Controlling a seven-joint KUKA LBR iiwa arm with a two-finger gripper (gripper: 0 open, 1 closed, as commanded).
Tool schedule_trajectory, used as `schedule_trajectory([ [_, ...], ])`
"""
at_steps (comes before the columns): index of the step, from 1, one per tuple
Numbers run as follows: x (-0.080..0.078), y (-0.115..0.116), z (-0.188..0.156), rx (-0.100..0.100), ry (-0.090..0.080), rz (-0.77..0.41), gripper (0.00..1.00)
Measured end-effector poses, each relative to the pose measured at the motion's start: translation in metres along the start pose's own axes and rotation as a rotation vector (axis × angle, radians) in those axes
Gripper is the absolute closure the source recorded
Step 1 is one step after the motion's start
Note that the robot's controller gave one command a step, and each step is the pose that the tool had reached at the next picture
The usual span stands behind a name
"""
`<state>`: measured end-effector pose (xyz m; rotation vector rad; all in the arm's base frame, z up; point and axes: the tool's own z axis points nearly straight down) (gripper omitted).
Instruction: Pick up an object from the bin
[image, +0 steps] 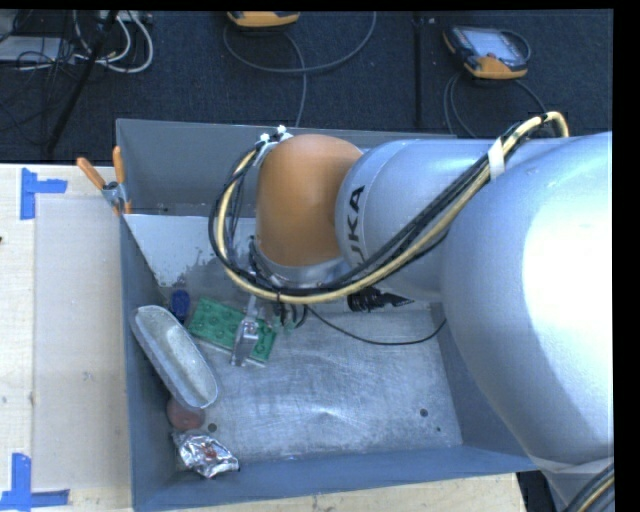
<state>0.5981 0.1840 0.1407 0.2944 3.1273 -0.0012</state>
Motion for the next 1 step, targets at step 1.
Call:
schedule_trajectory([
  [1, -0.0196, -0.0446, 0.0712, -0.005, 0.0, 0.03, 0.0],
])
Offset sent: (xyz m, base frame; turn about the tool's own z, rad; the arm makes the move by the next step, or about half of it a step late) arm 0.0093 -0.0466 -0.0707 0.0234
